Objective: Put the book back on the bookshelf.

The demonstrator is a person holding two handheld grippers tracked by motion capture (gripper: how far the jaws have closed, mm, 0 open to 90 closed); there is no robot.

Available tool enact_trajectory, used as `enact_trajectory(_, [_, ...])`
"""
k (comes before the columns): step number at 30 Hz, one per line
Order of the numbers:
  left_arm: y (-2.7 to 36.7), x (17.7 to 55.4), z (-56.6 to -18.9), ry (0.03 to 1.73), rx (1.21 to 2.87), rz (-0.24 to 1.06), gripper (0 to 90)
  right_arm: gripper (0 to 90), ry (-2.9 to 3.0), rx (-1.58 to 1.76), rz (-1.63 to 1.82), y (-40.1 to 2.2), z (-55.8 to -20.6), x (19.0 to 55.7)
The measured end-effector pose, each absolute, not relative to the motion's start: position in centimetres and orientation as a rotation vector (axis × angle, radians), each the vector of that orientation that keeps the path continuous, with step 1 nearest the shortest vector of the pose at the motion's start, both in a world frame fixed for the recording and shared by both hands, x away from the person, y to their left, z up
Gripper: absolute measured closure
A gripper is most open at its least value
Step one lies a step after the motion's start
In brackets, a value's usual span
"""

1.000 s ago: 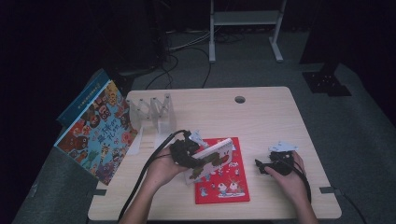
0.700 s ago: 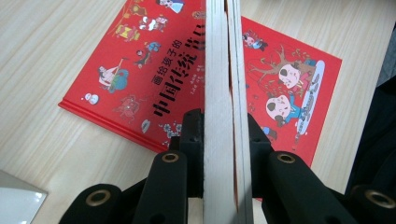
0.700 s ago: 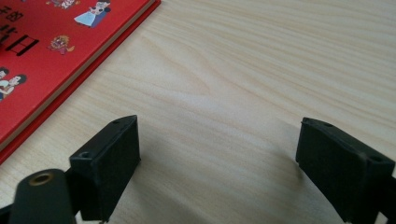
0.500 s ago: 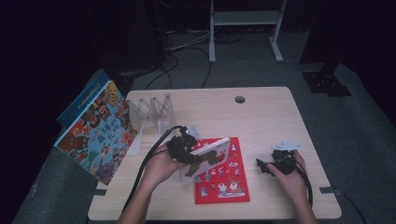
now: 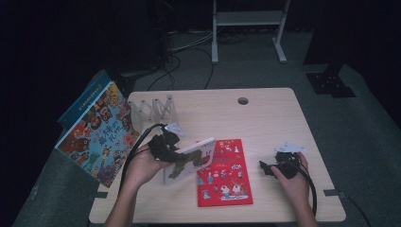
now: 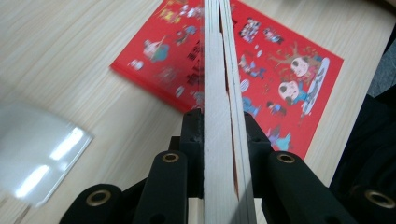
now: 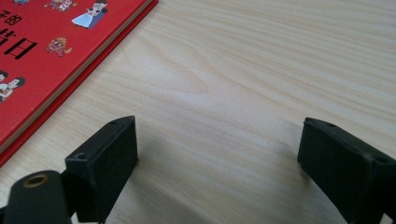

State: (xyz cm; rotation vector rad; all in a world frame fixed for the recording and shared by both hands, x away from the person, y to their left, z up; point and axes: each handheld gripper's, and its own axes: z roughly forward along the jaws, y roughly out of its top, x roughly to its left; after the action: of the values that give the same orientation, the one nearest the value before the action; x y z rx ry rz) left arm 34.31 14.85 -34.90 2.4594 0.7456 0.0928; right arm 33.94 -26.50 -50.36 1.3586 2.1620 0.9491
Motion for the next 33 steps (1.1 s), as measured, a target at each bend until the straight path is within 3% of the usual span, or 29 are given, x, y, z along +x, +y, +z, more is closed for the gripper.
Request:
enact_trajectory(24, [24.4,34.2,-33.4,1.001,2.397,0.178,75.5,11.0,2.158,1.362,0.949,-26.5,-50.4,34.0])
enact_trajectory(33, [25.8,36.0,-33.4,1.091,2.375,0.225,75.5,11.1,2.158,1.362,0.949,-26.6,-50.4,34.0])
